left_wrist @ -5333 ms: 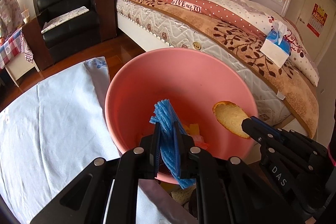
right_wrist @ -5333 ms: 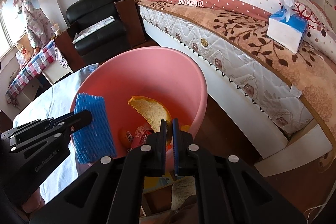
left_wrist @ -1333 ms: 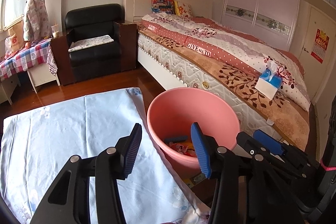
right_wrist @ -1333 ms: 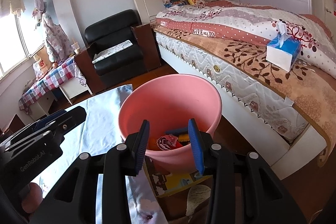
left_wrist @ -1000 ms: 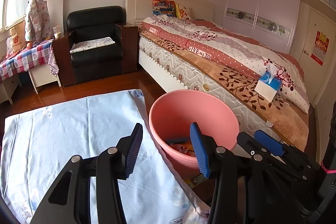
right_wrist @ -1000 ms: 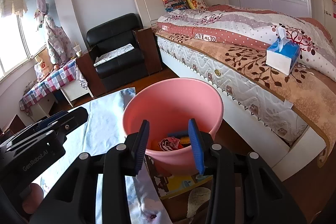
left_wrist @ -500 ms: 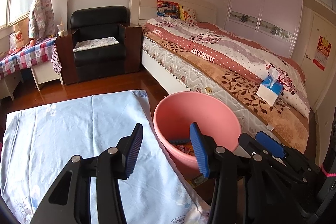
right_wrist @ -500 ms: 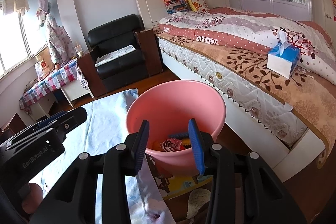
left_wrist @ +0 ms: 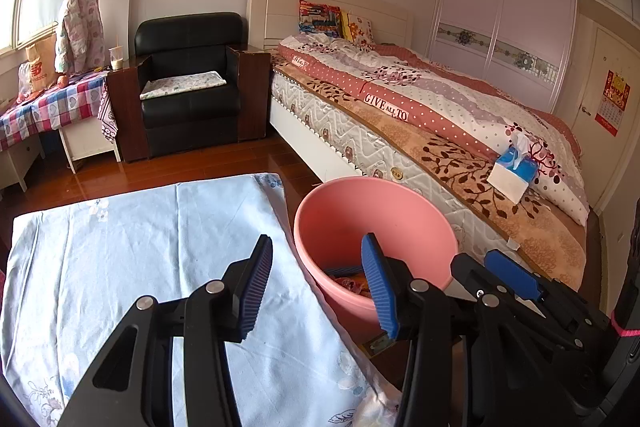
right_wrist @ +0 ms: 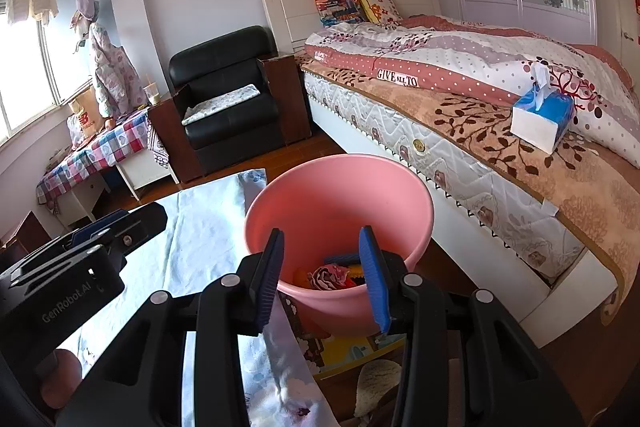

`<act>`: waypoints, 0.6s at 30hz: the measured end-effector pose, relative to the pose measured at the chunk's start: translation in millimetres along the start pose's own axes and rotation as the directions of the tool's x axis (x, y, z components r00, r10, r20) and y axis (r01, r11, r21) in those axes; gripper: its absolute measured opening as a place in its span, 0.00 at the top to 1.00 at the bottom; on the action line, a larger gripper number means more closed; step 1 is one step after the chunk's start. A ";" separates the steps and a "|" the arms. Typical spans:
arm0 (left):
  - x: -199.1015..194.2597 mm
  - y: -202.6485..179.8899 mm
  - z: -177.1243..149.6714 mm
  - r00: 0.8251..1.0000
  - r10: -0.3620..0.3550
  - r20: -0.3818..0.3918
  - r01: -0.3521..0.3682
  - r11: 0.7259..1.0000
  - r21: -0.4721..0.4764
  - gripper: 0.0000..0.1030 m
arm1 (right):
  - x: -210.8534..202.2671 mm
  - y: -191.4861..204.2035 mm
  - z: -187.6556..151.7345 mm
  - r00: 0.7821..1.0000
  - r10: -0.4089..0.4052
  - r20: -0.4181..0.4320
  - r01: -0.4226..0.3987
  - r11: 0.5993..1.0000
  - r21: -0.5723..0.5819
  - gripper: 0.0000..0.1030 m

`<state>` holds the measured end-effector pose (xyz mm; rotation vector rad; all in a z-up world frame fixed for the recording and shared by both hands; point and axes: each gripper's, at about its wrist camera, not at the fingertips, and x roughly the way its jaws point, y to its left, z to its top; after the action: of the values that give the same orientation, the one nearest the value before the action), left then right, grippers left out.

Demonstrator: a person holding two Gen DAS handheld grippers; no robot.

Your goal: Collect trash

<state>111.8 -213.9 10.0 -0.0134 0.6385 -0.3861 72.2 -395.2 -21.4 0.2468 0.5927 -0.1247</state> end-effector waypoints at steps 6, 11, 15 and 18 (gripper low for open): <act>-1.6 0.0 0.5 1.000 0.000 -0.003 0.000 1.000 0.002 0.56 | -0.1 0.9 0.3 1.000 -0.001 -0.002 0.001 1.000 0.001 0.61; -1.3 -0.1 0.5 1.000 0.000 -0.003 0.000 1.000 0.003 0.56 | 0.0 1.7 -0.2 1.000 -0.001 -0.004 0.001 1.000 0.003 0.61; -1.9 0.1 0.4 1.000 0.001 -0.001 -0.001 1.000 0.006 0.56 | 0.1 1.9 -0.1 1.000 -0.001 -0.004 0.001 1.000 0.000 0.61; -1.3 -0.2 0.6 1.000 0.000 -0.003 0.000 1.000 0.002 0.57 | 1.7 1.0 -1.9 1.000 -0.001 -0.010 0.001 1.000 0.000 0.61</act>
<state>111.1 -213.7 11.2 -0.0108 0.6412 -0.3864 72.7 -393.8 -23.7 0.2475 0.6024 -0.1247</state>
